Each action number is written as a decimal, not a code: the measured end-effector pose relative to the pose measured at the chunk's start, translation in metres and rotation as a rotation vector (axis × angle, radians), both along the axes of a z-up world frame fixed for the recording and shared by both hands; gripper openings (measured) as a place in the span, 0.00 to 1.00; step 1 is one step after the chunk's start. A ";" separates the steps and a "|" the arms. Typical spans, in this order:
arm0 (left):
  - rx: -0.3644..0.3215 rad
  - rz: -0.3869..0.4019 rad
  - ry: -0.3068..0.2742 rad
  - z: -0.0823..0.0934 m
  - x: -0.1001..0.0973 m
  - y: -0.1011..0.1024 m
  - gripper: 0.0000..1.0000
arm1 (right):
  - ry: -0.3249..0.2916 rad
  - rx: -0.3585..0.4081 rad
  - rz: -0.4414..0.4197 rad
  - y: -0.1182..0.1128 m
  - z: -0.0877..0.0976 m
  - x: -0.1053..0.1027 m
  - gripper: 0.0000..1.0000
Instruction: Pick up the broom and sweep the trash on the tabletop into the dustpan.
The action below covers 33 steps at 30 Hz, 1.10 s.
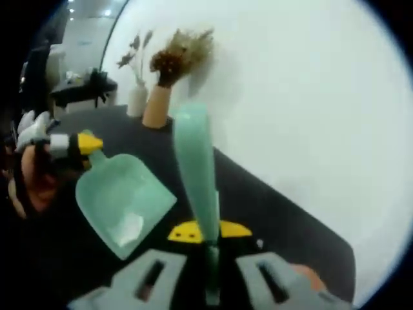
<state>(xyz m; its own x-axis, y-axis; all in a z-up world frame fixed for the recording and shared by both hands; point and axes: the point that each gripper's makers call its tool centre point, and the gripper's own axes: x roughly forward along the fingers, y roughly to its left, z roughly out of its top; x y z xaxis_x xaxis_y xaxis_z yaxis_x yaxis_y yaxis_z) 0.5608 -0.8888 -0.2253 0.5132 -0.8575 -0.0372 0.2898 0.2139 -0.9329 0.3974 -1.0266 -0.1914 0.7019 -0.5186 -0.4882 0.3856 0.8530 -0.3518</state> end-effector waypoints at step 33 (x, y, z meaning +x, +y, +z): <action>-0.001 0.001 0.011 -0.008 -0.006 -0.003 0.10 | 0.083 0.198 0.116 0.074 -0.015 0.033 0.05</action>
<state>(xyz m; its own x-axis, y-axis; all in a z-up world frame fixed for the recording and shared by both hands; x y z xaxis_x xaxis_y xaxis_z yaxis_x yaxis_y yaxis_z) 0.5551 -0.8918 -0.2332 0.5132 -0.8572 -0.0419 0.2794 0.2130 -0.9362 0.4308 -0.9527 -0.2069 0.7044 -0.3250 -0.6310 0.2577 0.9454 -0.1993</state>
